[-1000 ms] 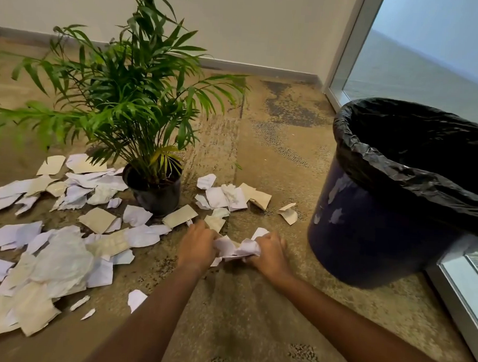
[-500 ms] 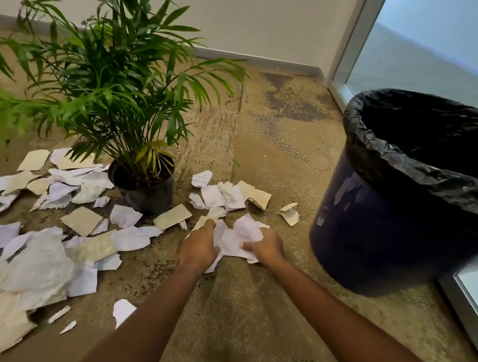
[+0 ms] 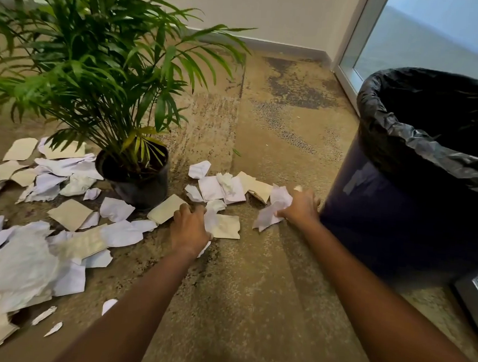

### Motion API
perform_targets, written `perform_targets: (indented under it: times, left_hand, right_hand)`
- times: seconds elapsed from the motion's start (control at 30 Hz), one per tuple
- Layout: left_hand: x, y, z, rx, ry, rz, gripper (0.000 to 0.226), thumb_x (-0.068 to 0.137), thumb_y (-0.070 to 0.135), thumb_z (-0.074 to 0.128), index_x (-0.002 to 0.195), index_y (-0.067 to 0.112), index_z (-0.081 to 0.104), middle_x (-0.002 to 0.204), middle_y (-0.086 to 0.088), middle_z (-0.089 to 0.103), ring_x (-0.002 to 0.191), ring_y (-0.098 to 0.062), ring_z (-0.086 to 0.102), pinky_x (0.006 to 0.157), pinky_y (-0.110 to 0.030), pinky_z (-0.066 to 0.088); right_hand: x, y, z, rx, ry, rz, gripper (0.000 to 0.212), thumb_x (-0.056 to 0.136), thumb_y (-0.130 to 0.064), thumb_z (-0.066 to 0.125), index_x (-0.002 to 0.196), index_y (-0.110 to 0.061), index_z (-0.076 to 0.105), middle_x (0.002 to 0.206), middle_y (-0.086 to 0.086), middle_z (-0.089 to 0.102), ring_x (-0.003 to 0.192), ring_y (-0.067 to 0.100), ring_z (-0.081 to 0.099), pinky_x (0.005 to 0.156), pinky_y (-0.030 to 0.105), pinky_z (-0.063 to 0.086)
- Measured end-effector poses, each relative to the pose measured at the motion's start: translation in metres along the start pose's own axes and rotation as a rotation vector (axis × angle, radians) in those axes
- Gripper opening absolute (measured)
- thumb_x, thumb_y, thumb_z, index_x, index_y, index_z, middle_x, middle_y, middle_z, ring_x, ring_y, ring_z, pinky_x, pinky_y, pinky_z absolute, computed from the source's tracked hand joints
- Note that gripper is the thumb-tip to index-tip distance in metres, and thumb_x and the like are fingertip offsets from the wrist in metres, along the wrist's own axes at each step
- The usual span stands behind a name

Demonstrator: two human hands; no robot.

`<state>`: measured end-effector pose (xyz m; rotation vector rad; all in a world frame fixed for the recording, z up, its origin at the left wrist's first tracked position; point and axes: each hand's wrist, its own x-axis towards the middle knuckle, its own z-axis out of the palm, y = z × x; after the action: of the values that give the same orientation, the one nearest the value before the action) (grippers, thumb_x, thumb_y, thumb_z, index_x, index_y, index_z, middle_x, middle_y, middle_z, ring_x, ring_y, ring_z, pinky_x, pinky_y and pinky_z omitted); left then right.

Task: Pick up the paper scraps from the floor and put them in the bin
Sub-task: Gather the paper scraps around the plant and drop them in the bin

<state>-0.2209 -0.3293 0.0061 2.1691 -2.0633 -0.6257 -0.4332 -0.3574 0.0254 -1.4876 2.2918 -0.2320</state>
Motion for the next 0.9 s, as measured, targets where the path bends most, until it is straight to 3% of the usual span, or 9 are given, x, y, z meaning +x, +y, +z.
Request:
perform_targets:
  times: [0.13, 0.17, 0.23, 0.3, 0.37, 0.6, 0.67, 0.77, 0.9]
  left_hand:
    - [0.003, 0.002, 0.003, -0.055, -0.006, 0.021, 0.067, 0.082, 0.020, 0.069, 0.141, 0.016, 0.035, 0.142, -0.016, 0.038, 0.132, -0.031, 0.037, 0.107, -0.037, 0.034]
    - [0.003, 0.003, 0.003, -0.053, -0.003, 0.028, 0.067, 0.082, 0.019, 0.069, 0.141, 0.017, 0.035, 0.142, -0.016, 0.039, 0.132, -0.031, 0.037, 0.106, -0.038, 0.035]
    - [0.003, 0.004, 0.003, -0.075, -0.009, 0.026, 0.067, 0.082, 0.019, 0.070, 0.140, 0.017, 0.037, 0.141, -0.016, 0.041, 0.131, -0.032, 0.039, 0.105, -0.037, 0.036]
    - [0.002, 0.005, 0.004, -0.139, -0.025, 0.021, 0.068, 0.080, 0.018, 0.072, 0.139, 0.016, 0.039, 0.142, -0.015, 0.044, 0.132, -0.031, 0.040, 0.105, -0.035, 0.036]
    - [0.001, 0.006, 0.005, -0.224, -0.032, 0.021, 0.066, 0.078, 0.015, 0.073, 0.137, 0.015, 0.043, 0.142, -0.012, 0.047, 0.133, -0.029, 0.040, 0.105, -0.035, 0.036]
    - [-0.016, 0.016, 0.000, -0.490, -0.030, -0.111, 0.068, 0.085, 0.011, 0.065, 0.144, 0.008, 0.032, 0.149, -0.013, 0.038, 0.135, -0.029, 0.040, 0.106, -0.032, 0.035]
    - [-0.023, 0.022, 0.003, -0.613, -0.035, -0.171, 0.066, 0.084, 0.005, 0.066, 0.142, 0.004, 0.035, 0.144, -0.017, 0.043, 0.131, -0.032, 0.044, 0.106, -0.035, 0.038]
    - [-0.035, 0.033, 0.007, -0.887, -0.091, -0.340, 0.058, 0.081, -0.005, 0.066, 0.133, -0.002, 0.043, 0.135, -0.023, 0.050, 0.122, -0.037, 0.051, 0.102, -0.046, 0.045]
    - [-0.052, 0.051, 0.006, -1.097, -0.183, -0.432, 0.031, 0.086, -0.006, 0.057, 0.117, -0.008, 0.055, 0.122, -0.026, 0.060, 0.105, -0.035, 0.061, 0.092, -0.047, 0.051]
  right_hand:
    - [0.005, 0.000, 0.005, -0.065, -0.098, 0.036, 0.072, 0.079, -0.038, 0.070, 0.139, -0.016, 0.038, 0.152, 0.012, 0.003, 0.139, 0.037, 0.011, 0.111, 0.047, 0.028]
    - [0.007, 0.000, 0.006, -0.063, -0.122, 0.026, 0.073, 0.080, -0.038, 0.069, 0.141, -0.015, 0.036, 0.153, 0.013, 0.006, 0.140, 0.036, 0.013, 0.111, 0.047, 0.029]
    - [0.010, 0.000, 0.005, -0.088, -0.135, -0.015, 0.066, 0.083, -0.037, 0.066, 0.138, -0.012, 0.040, 0.143, 0.016, 0.033, 0.133, 0.032, 0.031, 0.104, 0.039, 0.035]
    - [0.009, -0.001, 0.005, -0.008, -0.103, -0.035, 0.048, 0.084, -0.026, 0.066, 0.125, -0.005, 0.055, 0.125, 0.018, 0.055, 0.121, 0.031, 0.047, 0.087, 0.031, 0.042]
    - [0.001, -0.001, 0.010, 0.045, -0.076, -0.089, 0.029, 0.086, -0.015, 0.061, 0.111, 0.000, 0.063, 0.112, 0.020, 0.063, 0.110, 0.032, 0.056, 0.073, 0.028, 0.040]
    - [-0.033, -0.005, 0.024, 0.159, -0.093, -0.180, 0.026, 0.091, -0.010, 0.052, 0.112, 0.002, 0.060, 0.115, 0.019, 0.062, 0.107, 0.030, 0.058, 0.082, 0.034, 0.046]
    - [-0.044, -0.008, 0.027, 0.251, -0.120, -0.171, 0.029, 0.092, -0.010, 0.049, 0.117, 0.001, 0.057, 0.121, 0.019, 0.060, 0.110, 0.029, 0.056, 0.082, 0.031, 0.044]
    - [-0.065, -0.016, 0.032, 0.319, -0.166, -0.113, 0.038, 0.095, -0.019, 0.046, 0.131, -0.006, 0.049, 0.132, 0.016, 0.053, 0.121, 0.030, 0.051, 0.095, 0.035, 0.043]
    - [-0.096, -0.030, 0.031, 0.457, -0.242, -0.103, 0.039, 0.098, -0.028, 0.041, 0.132, -0.012, 0.047, 0.135, 0.015, 0.051, 0.123, 0.030, 0.049, 0.091, 0.035, 0.044]
